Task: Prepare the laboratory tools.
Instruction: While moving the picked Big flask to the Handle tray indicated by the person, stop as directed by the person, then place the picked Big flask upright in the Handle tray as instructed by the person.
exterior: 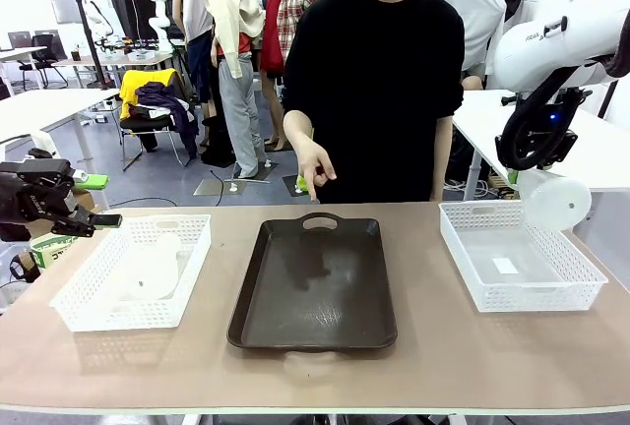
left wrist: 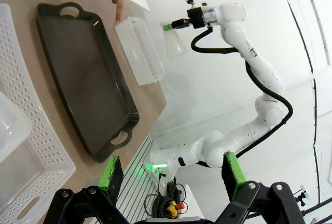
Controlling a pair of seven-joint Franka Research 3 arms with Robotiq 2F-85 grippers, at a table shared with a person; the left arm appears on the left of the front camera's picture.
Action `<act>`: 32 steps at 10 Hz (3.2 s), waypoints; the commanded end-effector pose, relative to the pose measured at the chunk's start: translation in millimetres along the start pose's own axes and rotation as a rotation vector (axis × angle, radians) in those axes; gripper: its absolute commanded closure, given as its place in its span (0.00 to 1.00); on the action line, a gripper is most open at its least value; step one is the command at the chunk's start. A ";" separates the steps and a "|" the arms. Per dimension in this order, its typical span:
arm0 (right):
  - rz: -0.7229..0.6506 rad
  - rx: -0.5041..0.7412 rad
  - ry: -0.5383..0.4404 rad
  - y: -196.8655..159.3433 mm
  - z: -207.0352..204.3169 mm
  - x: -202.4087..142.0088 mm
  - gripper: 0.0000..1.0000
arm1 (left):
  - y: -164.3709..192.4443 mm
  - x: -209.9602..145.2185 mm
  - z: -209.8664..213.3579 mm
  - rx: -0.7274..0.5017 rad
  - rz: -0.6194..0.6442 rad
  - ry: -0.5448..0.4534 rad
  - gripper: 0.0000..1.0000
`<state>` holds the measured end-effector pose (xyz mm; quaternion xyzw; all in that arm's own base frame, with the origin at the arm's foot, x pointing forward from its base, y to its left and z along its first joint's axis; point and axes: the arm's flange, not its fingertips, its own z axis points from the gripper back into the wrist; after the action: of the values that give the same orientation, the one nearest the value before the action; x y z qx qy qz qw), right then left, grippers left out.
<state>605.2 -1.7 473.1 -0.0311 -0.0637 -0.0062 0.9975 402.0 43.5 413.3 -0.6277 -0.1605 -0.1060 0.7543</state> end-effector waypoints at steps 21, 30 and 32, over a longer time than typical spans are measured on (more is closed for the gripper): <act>0.308 0.259 -0.190 342.0 101.8 -72.5 1.00 | -1.4 -0.7 2.0 -0.006 -0.007 0.003 0.00; 0.335 0.262 -0.163 369.7 82.2 -85.4 1.00 | -1.4 -0.7 2.0 -0.006 -0.007 0.003 0.00; 0.335 0.262 -0.163 369.7 82.2 -85.4 1.00 | -1.4 -0.7 2.0 -0.006 -0.007 0.003 0.00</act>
<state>516.0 373.4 520.9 0.0897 -0.1377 0.1675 0.9721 402.0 43.8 413.3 -0.6275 -0.1604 -0.1059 0.7545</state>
